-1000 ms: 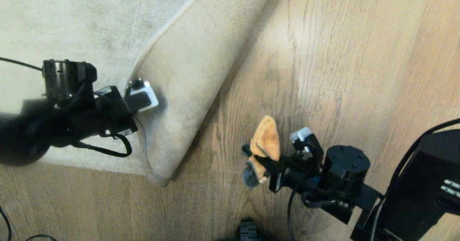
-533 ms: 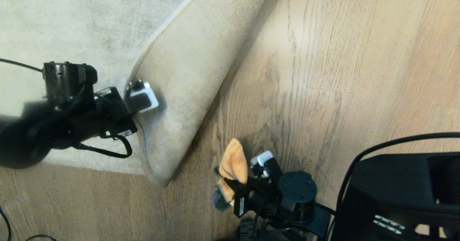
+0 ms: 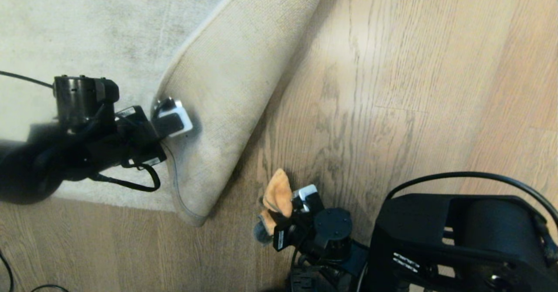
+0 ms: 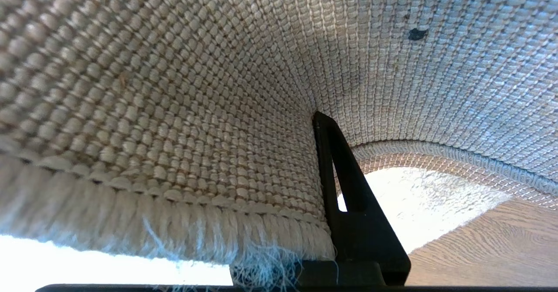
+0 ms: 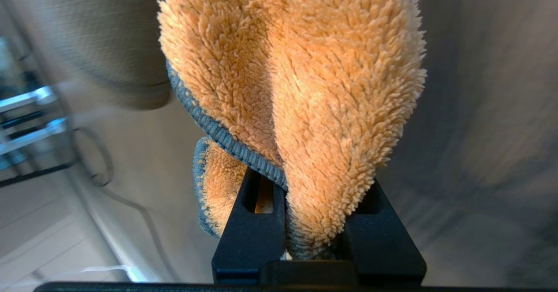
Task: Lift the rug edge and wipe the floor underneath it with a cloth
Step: Wipe the floor under the carpet with a rag
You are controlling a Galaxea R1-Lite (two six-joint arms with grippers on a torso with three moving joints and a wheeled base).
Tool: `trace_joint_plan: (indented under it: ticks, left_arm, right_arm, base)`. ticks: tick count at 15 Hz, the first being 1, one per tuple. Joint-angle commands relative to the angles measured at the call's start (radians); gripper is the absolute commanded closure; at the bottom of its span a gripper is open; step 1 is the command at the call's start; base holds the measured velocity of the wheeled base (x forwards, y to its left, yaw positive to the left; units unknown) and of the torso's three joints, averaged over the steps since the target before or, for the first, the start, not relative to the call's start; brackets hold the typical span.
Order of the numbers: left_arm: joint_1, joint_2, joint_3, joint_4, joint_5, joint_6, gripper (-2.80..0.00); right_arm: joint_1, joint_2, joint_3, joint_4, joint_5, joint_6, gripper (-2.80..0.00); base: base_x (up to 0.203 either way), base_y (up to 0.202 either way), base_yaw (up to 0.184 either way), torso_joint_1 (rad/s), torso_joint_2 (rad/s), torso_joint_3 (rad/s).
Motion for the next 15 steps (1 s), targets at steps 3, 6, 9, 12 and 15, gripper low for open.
trace_joint_plan:
  ticks: [3,6,9,12,15]
  left_arm:
    - [0.0,0.002,0.0,-0.003,0.001,0.006,0.0]
    - [0.0,-0.001,0.0,-0.003,-0.001,0.005,0.0]
    - [0.0,-0.003,0.0,-0.003,-0.001,0.005,0.0]
    - [0.0,-0.001,0.0,-0.003,-0.001,0.005,0.0]
    - [0.0,-0.001,0.0,-0.003,-0.001,0.006,0.0]
  right_arm:
    - [-0.109,-0.028,-0.001,-0.041,0.001,-0.003,0.0]
    - [-0.218,-0.077,0.012,-0.041,0.015,-0.01,0.0]
    - [-0.335,-0.164,0.053,-0.038,0.098,-0.04,0.0]
    - [-0.407,-0.274,0.108,-0.008,0.16,-0.059,0.0]
    - [-0.431,-0.402,0.178,0.047,0.197,-0.067,0.0]
  base:
    - [0.0,0.0,0.0,0.0,0.0,0.0]
    - [0.0,0.0,0.0,0.0,0.0,0.0]
    - [0.0,0.0,0.0,0.0,0.0,0.0]
    - [0.0,0.0,0.0,0.0,0.0,0.0]
    - [0.0,0.0,0.0,0.0,0.0,0.0]
